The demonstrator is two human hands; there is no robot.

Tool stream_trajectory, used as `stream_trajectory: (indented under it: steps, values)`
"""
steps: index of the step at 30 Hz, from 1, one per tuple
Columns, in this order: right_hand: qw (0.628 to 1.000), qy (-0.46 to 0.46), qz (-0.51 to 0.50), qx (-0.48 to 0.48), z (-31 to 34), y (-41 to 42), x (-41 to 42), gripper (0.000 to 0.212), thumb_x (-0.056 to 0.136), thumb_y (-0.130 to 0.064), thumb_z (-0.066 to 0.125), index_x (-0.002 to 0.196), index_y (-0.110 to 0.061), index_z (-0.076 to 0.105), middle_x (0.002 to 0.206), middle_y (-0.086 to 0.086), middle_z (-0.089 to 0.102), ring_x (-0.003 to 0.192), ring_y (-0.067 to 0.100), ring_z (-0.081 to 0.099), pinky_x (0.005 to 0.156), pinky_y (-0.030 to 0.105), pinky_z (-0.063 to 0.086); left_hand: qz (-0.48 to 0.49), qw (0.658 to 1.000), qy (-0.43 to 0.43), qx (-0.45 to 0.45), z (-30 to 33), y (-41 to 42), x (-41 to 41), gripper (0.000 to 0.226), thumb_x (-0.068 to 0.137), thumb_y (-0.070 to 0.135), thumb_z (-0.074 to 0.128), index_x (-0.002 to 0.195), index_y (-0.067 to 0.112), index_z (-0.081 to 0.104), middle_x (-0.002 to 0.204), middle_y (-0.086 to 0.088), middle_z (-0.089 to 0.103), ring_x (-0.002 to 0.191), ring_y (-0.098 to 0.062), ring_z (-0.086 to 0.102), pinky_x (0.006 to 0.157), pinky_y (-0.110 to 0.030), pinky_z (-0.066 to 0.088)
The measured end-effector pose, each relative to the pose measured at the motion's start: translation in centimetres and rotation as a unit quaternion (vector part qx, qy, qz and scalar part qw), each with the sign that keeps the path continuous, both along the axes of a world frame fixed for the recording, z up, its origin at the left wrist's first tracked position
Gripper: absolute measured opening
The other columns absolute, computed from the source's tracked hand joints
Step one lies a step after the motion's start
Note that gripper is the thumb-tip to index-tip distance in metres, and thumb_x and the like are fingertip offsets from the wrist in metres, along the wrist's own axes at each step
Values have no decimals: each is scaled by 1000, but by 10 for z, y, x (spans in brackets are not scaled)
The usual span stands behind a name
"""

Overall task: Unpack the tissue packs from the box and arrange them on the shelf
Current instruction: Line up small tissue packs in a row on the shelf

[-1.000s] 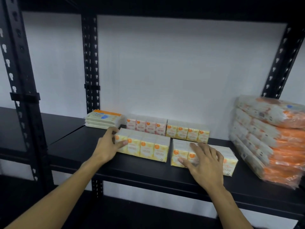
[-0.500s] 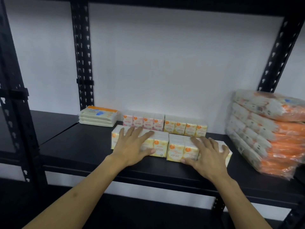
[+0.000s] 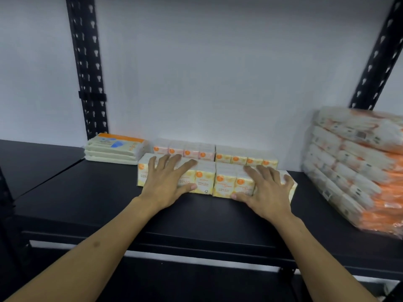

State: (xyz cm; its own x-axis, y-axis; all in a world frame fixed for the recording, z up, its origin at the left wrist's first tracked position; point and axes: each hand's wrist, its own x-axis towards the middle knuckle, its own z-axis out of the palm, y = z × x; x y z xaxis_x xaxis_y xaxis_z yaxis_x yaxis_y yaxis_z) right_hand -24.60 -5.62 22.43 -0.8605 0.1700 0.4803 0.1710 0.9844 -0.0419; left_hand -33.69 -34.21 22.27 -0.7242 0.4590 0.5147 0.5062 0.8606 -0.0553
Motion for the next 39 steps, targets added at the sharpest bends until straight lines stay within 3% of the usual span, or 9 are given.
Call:
stream_trajectory:
  steps: [6,12,19,24,28,35,39]
  values:
    - [1000,20,15,-7,-1,10,-27,103,61,-95,25,149,-43,33,158,-2,34,147,24,24,114,60,11,14,1000,-1,1,-2,9,-22,82,81,82,11,154,47,24,162,-6,30,150,-35,21,119,-60,4]
    - [999,30,12,-6,-4,18,-44,99,63,-94,38,149,-44,33,165,-2,19,149,23,21,116,59,7,-2,1000,22,9,-9,16,-46,76,86,81,20,153,46,29,160,-7,34,148,-37,25,117,-62,7]
    - [999,43,21,-7,-7,27,-61,99,62,-95,34,147,-44,35,156,-6,36,146,21,26,113,58,10,-15,999,28,26,-10,20,-64,77,84,83,20,151,47,30,159,-6,36,148,-36,27,117,-59,5]
    - [998,53,23,5,-10,29,-65,93,68,-91,48,146,-44,35,155,-5,36,143,21,26,112,57,10,-21,999,29,30,-11,19,-67,78,83,84,22,151,46,33,158,-6,38,146,-36,28,118,-61,7]
    - [997,69,26,16,-9,27,-63,94,67,-92,38,145,-40,38,151,-3,40,141,21,31,111,58,13,-13,999,24,22,-7,19,-61,78,84,83,20,151,46,31,159,-5,36,147,-34,26,119,-60,7]
    - [996,93,9,0,-6,21,-52,92,66,-92,50,136,-33,42,140,1,42,140,19,31,116,59,10,17,999,38,3,1,21,-46,80,88,79,35,156,37,27,163,-6,32,151,-32,24,121,-58,8]
    - [997,70,1,5,-2,16,-39,106,65,-96,46,149,-32,31,152,6,34,150,24,18,117,62,-2,19,998,61,7,8,20,-32,86,86,79,47,154,30,30,163,-8,31,149,-30,29,121,-57,8]
